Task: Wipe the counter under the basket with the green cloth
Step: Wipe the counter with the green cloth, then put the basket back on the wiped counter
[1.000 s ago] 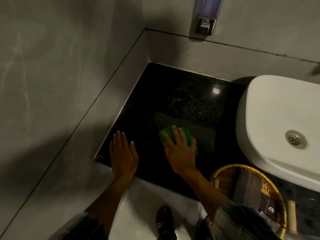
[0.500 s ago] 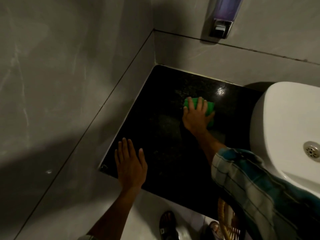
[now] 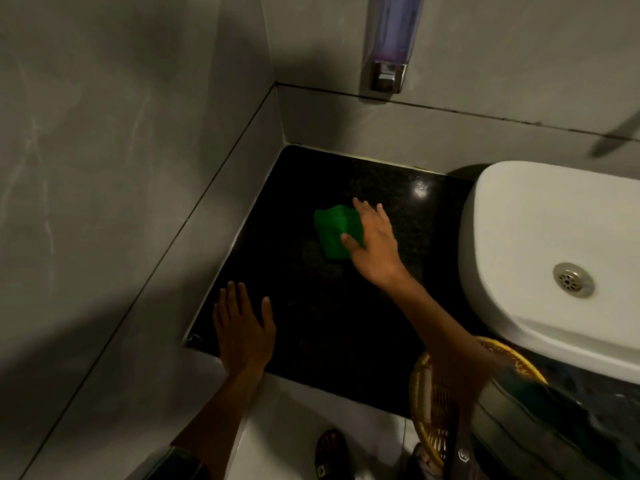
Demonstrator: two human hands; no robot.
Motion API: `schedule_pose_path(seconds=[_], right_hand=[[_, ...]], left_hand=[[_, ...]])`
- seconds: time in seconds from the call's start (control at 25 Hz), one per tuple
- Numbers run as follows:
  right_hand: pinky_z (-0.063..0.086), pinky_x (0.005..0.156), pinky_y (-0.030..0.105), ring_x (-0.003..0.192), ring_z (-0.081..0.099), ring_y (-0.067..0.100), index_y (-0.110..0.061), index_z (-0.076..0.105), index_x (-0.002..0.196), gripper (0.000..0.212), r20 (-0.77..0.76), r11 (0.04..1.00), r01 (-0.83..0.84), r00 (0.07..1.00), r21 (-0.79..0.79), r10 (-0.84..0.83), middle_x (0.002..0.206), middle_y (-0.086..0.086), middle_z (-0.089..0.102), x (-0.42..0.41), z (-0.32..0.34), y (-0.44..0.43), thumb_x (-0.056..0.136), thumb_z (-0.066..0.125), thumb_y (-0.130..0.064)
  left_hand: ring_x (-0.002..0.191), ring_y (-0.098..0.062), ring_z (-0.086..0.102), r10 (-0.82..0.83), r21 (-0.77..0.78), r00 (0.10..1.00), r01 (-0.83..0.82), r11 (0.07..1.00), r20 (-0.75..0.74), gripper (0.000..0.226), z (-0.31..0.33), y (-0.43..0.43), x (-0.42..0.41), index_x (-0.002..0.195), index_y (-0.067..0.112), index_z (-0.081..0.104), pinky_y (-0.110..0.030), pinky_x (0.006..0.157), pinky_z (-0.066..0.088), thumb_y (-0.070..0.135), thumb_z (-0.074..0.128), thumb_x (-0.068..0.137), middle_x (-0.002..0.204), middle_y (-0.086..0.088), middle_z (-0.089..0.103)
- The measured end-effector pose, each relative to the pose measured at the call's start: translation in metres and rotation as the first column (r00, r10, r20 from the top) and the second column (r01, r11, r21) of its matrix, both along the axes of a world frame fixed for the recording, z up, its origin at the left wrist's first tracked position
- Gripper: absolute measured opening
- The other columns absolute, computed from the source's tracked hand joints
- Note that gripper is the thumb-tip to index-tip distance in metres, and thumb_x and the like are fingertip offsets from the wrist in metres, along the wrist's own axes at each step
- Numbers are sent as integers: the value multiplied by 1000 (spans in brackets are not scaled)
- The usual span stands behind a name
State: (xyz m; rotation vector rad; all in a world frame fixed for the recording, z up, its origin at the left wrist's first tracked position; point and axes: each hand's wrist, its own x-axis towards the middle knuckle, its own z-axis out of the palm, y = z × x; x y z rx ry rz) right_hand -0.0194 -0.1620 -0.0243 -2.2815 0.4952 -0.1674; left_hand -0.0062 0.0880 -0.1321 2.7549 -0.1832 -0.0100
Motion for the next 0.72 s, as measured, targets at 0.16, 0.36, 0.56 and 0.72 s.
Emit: schedule_pose_path(seconds=[0.16,0.36,0.56,0.72], right_hand=[[39,96,13,113,58,17,-17,57,125,34,106,996,71,991,58,-76,119,6,65,-146,50,-13,91,58,-12],[53,75,36,88,62,23,-29,56,100,14,-459,873,348,749,-341,-477,97,3,64,-297,61,-44,91,52,-38],[48,73,35,82,56,24,-14,46,121,34,-529,856,498,694,-139,-489,101,12,59,-324,35,-46,91,58,-26],[51,48,23,65,63,15,-18,47,130,42,-502,829,559,719,8,-480,88,4,58,-310,43,-45,90,61,-17]], left_hand=[[146,-33,22,-6,-113,1000,6,994,3,66,21,-1,-7,145,5,32,-50,119,18,44,43,93,155,-19,30],[113,-30,57,-396,-203,917,382,902,-35,33,66,-56,-81,113,18,64,-36,91,45,37,55,87,121,-9,64],[81,-6,64,-525,-338,761,413,846,-382,49,87,-112,-170,108,29,63,-19,62,44,66,53,77,98,8,72],[90,-8,66,-448,-360,821,323,875,-354,43,87,-111,-159,124,23,59,-4,57,36,37,63,83,109,1,72]])
